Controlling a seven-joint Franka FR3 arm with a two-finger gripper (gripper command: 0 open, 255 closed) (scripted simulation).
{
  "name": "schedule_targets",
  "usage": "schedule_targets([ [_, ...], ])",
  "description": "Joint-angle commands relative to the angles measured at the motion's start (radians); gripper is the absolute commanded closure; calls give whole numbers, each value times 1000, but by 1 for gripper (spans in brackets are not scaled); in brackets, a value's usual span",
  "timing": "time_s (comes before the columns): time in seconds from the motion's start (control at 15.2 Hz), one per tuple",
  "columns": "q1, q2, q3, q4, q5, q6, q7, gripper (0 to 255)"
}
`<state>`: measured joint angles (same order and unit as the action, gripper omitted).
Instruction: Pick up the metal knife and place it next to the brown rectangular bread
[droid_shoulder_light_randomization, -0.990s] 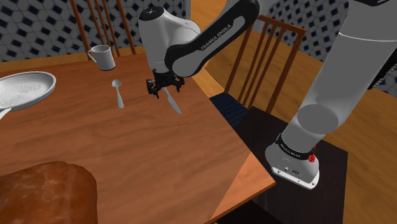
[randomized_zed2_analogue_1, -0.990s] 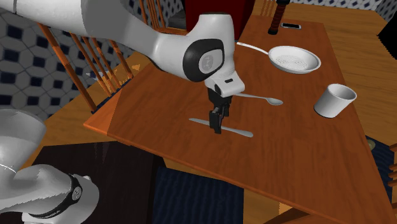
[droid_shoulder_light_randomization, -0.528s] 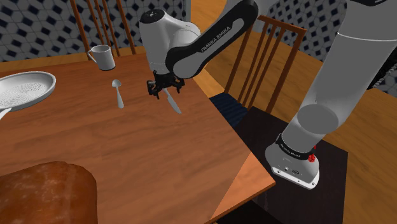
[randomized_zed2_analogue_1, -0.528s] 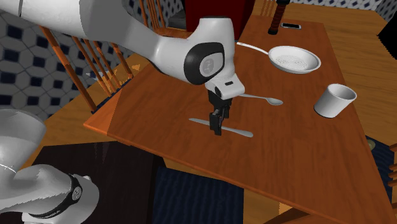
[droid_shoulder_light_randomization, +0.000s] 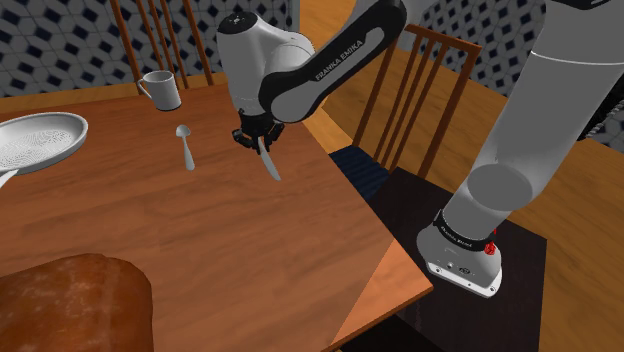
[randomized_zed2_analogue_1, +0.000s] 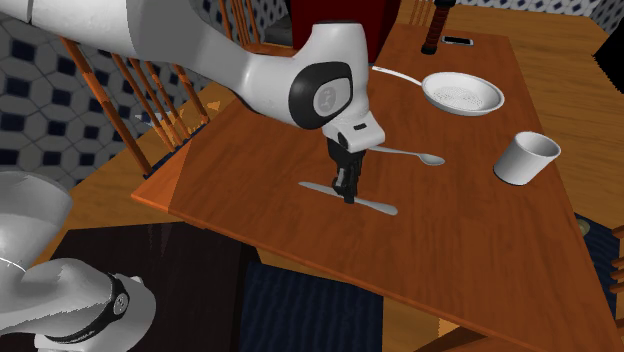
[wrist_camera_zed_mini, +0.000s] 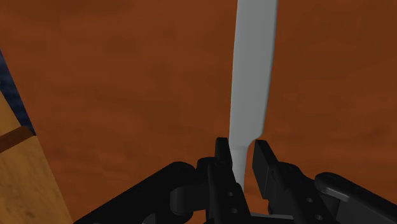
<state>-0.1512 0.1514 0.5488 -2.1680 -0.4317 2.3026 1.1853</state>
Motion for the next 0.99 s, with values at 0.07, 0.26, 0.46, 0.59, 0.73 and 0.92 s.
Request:
schedule_targets([
  [0.07, 0, 4, -1, -8, 0, -2, 2, 255],
  [0.26, -6, -6, -1, -4, 11, -12, -15, 255],
  [0.46, -10, -34, 5, 8, 41, -42, -41, 255],
  [0.59, -12, -51, 8, 17, 59, -63, -57, 255],
  [0.73, -14, -68, 10, 27, 76, -84, -73, 255],
  [0.92, -16, -91, 13, 44, 100, -117, -96, 255],
])
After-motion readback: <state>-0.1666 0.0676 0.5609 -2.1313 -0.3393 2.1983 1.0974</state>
